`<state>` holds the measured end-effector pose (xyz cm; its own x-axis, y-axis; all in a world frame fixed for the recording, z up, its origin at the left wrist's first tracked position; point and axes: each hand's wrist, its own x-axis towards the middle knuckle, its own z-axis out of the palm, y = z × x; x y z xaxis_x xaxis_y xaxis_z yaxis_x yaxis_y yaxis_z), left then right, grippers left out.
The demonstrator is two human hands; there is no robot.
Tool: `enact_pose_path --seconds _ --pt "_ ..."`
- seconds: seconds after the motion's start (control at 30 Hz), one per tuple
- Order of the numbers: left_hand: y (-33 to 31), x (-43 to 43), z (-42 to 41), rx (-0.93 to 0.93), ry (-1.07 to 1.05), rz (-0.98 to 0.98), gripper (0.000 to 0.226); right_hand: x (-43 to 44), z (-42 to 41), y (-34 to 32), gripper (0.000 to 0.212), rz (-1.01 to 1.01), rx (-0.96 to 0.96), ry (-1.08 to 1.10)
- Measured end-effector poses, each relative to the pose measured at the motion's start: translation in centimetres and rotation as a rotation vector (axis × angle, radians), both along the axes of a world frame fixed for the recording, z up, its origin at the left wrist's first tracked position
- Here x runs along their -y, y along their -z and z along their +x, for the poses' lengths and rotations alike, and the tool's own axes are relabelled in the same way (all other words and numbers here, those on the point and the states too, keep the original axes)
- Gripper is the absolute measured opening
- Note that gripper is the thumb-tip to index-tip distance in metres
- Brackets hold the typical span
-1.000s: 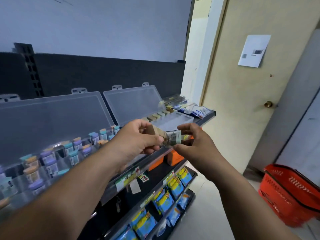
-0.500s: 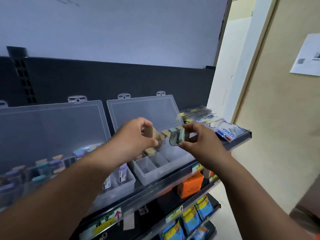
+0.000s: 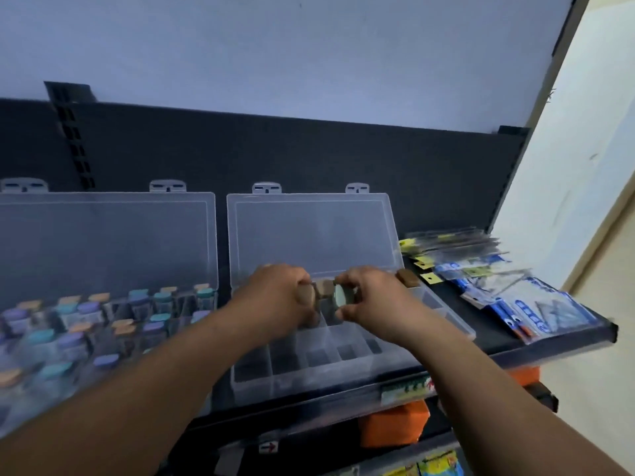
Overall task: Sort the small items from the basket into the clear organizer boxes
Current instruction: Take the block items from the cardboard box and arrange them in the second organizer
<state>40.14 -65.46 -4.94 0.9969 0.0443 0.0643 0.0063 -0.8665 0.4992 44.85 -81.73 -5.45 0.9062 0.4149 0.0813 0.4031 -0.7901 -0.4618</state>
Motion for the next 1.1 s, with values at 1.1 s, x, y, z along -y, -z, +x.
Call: enact_pose_path --seconds 1.1 --pt "0.2 -5.4 -5.6 0.175 -0.299 0.493 0.089 -6.5 -1.9 -0.8 0.076 -0.256 0.23 -0.293"
